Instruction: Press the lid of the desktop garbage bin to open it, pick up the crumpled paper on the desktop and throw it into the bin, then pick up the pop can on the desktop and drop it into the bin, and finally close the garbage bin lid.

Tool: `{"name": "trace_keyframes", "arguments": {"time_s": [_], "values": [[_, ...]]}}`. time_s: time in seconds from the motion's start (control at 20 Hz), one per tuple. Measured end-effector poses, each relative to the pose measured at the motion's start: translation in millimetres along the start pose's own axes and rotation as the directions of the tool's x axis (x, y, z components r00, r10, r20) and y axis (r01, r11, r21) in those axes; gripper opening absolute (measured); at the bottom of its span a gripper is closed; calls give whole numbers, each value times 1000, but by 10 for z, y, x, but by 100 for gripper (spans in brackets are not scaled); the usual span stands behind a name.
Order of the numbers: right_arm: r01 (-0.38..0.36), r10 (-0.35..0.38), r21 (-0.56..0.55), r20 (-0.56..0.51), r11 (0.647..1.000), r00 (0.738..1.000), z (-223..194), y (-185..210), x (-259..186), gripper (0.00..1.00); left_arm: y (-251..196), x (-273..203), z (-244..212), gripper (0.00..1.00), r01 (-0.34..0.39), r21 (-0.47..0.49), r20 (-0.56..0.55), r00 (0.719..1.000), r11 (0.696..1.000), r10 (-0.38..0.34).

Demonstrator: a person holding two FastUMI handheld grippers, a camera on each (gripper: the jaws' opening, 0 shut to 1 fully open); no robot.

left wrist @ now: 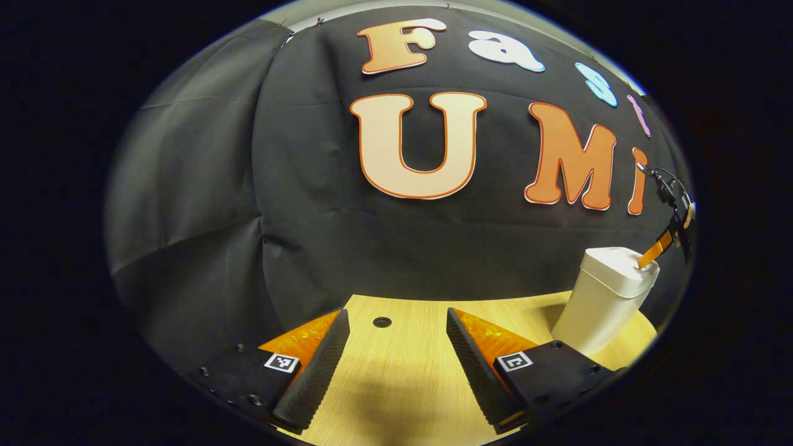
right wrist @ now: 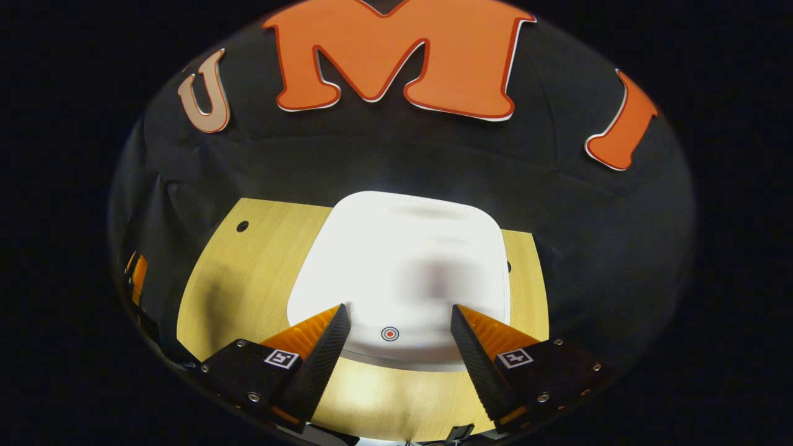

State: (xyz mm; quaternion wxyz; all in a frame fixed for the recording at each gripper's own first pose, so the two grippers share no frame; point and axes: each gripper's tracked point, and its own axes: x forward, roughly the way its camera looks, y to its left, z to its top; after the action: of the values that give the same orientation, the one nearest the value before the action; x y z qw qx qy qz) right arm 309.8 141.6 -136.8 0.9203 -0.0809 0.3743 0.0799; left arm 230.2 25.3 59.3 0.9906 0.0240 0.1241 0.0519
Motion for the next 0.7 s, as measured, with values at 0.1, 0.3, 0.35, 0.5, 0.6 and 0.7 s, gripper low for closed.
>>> {"name": "trace_keyframes", "arguments": {"time_s": [0.1, 0.3, 0.35, 0.5, 0.6, 0.7], "values": [[-14, 14, 28, 14, 1000, 1000, -32, -11, 4, 100, -33, -27, -14, 100, 4, -6, -1, 1000, 1000, -4], [-22, 22, 15, 29, 1000, 999, -25, 1, -11, 100, -85, -79, 31, 100, 8, -16, 17, 1000, 1000, -8], [-18, 17, 14, 43, 1000, 999, -15, -15, -11, 100, -117, -93, 34, 100, 14, -23, 18, 1000, 1000, -14], [-1, -6, 78, 89, 997, 996, 35, -44, -50, 100, -134, -110, 49, 100, 26, -24, 24, 999, 999, -26], [-9, -20, 159, 177, 987, 984, 141, -78, -144, 100, -165, -140, 73, 98, 30, -9, 27, 999, 999, -30], [-45, -12, 216, 257, 975, 966, 169, -75, -337, 100, -196, -160, 131, 98, 32, 1, 35, 999, 999, -32]]}}
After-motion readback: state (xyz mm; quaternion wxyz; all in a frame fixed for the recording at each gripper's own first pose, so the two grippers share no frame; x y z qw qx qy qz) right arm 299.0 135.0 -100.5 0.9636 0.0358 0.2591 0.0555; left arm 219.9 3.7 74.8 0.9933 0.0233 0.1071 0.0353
